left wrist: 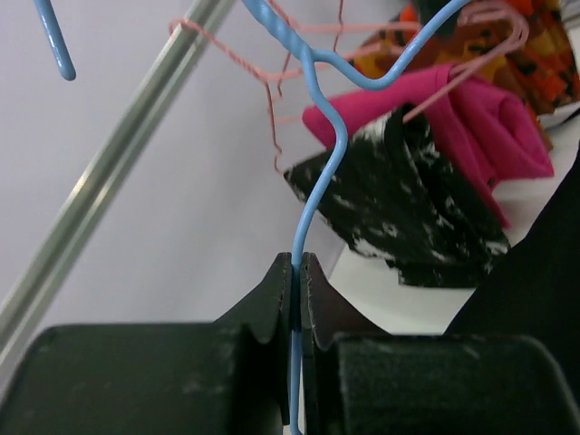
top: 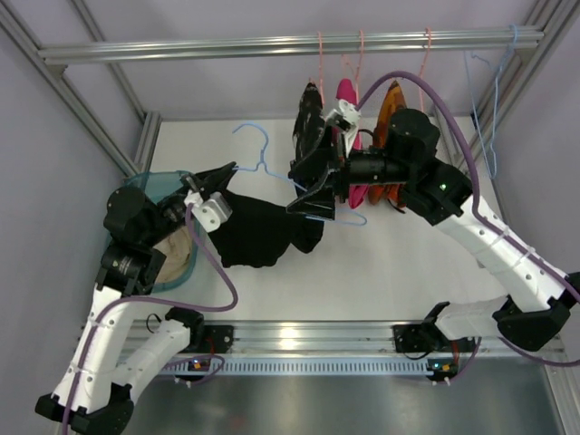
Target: Remove the trousers from the hanger
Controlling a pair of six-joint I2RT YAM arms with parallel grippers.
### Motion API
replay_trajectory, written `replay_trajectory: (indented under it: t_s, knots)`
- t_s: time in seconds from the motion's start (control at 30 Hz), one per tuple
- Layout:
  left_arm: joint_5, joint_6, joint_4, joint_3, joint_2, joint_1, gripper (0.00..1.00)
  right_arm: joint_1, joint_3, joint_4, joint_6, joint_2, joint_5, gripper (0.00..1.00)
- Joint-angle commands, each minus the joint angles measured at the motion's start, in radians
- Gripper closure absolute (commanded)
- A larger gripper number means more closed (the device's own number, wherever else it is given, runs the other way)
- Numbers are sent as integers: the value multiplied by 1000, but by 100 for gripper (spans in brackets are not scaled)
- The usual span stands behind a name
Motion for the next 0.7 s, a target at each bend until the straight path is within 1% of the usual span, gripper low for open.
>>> replay_trajectory:
  t_s: [0.0, 0.03, 0.1, 0.13, 0.17, 0.2, 0.23, 0.27, 0.3, 0.33, 0.37, 0.4, 0.43, 0.5, 0.57, 0.6, 0.63, 0.67]
  knots:
    - [156, -37, 185, 116, 12, -3, 100, -2, 86, 44, 77, 71, -200, 7]
    - [170, -28, 183, 122, 15, -3, 100, -2, 97, 44, 92, 83, -219, 4]
    - [219, 11, 183, 128, 19, -3, 100, -3, 116, 59, 144, 106, -219, 2]
    - [231, 25, 183, 128, 22, -3, 100, -5, 119, 77, 171, 111, -231, 1]
    - [242, 35, 185, 133, 23, -3, 100, -11, 122, 105, 230, 125, -243, 1]
    - [257, 48, 183, 137, 29, -3, 100, -14, 126, 142, 261, 134, -254, 2]
    - [265, 50, 183, 141, 34, -3, 100, -16, 137, 169, 296, 143, -286, 10]
    - [268, 56, 183, 150, 40, -3, 100, -17, 140, 198, 398, 168, -306, 15]
    - [279, 64, 183, 150, 45, -3, 100, -17, 131, 302, 472, 179, -328, 19]
    - [282, 74, 183, 151, 54, -3, 100, -16, 116, 387, 555, 189, -367, 31]
    - [286, 94, 183, 150, 58, -3, 100, -14, 96, 457, 718, 206, -383, 35]
    - [291, 104, 183, 150, 63, -3, 100, -10, 87, 447, 731, 209, -386, 36]
    - [294, 113, 182, 150, 72, -3, 100, -3, 71, 450, 726, 211, -389, 40]
    - [290, 148, 183, 147, 83, -3, 100, 27, -10, 490, 764, 193, -401, 45]
    - [274, 148, 203, 141, 94, -6, 100, 53, -51, 512, 796, 173, -401, 57]
    - [270, 144, 206, 136, 94, -6, 100, 58, -73, 513, 803, 169, -397, 74]
    - [267, 144, 241, 131, 97, -6, 100, 60, -76, 504, 810, 168, -392, 84]
    - [268, 144, 241, 124, 97, -6, 100, 58, -75, 499, 820, 168, -391, 96]
